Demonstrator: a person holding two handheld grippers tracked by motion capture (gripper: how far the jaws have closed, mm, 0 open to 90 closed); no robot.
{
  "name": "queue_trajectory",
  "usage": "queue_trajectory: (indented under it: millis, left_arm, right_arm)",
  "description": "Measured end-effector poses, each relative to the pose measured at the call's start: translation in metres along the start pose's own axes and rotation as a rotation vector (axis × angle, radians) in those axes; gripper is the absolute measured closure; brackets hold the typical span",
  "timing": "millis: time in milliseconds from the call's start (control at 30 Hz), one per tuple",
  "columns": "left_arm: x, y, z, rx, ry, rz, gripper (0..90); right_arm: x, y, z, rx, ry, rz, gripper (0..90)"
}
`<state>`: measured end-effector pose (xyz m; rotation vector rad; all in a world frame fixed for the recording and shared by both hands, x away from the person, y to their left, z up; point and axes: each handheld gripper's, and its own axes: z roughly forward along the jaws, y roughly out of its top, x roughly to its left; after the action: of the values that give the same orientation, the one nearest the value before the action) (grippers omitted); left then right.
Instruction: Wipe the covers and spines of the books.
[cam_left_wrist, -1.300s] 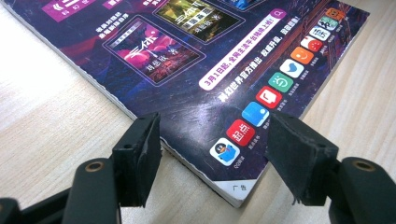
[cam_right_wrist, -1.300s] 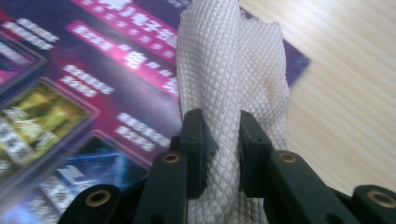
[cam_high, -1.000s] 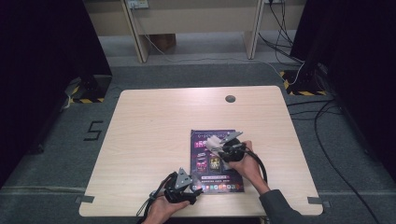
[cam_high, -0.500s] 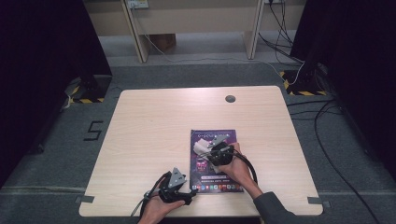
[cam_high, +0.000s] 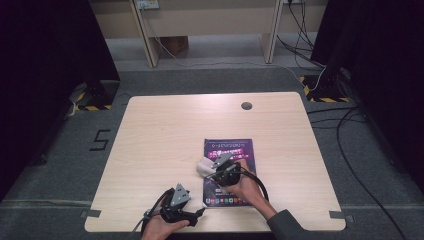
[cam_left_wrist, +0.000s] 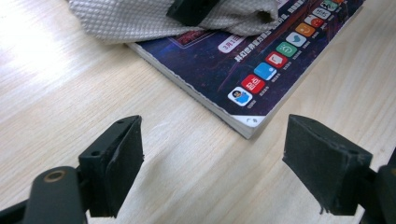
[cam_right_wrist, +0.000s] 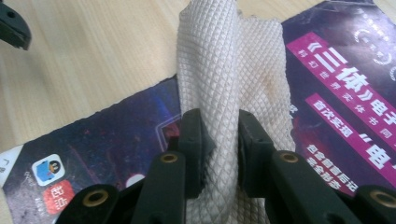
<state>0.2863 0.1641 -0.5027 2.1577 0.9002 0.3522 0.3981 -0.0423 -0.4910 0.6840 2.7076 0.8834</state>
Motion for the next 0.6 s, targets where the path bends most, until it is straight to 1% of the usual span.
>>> queue_trajectory:
  millis: [67,133,200,233,300,333,433,500,533,567,600]
  left_arm:
    - [0.001,0.0,-0.001,0.002,0.002,0.003,18.8]
    - [0.001,-0.001,-0.002,-0.005,-0.001,0.0,18.8]
    - [0.001,-0.001,-0.002,-0.003,0.001,0.001,18.8]
    - [0.001,0.0,-0.001,-0.002,0.001,0.001,18.8]
    - [0.002,0.0,-0.001,0.001,0.003,0.0,18.8]
    - [0.002,0.0,-0.001,0.001,0.003,-0.004,18.8]
    - [0.003,0.0,-0.002,-0.003,0.008,-0.008,18.7]
    - [0.003,0.0,-0.002,-0.001,0.009,-0.007,18.7]
    - [0.003,0.0,-0.002,0.0,0.01,-0.007,18.5]
    - [0.003,0.0,-0.002,-0.003,0.008,-0.008,18.4]
    - [0.002,0.0,-0.002,0.001,0.008,-0.005,18.4]
  right_arm:
    - [-0.004,-0.001,-0.001,-0.001,-0.017,0.006,74.9]
    - [-0.008,-0.003,-0.002,0.002,-0.022,0.025,74.8]
    - [-0.01,-0.005,-0.003,-0.002,-0.011,0.049,74.8]
    - [-0.009,-0.006,-0.004,-0.002,-0.015,0.049,74.9]
    - [-0.006,-0.006,-0.004,0.002,-0.017,0.027,74.9]
    - [-0.004,-0.006,-0.005,0.0,-0.011,0.018,74.9]
    - [0.005,-0.008,-0.006,0.001,0.002,0.005,75.0]
    - [0.011,-0.009,-0.007,-0.002,0.023,-0.009,74.9]
    - [0.013,-0.009,-0.008,0.003,0.029,-0.007,74.9]
    - [0.015,-0.01,-0.008,0.002,0.028,-0.018,74.9]
    - [0.017,-0.01,-0.009,0.006,0.029,-0.017,74.9]
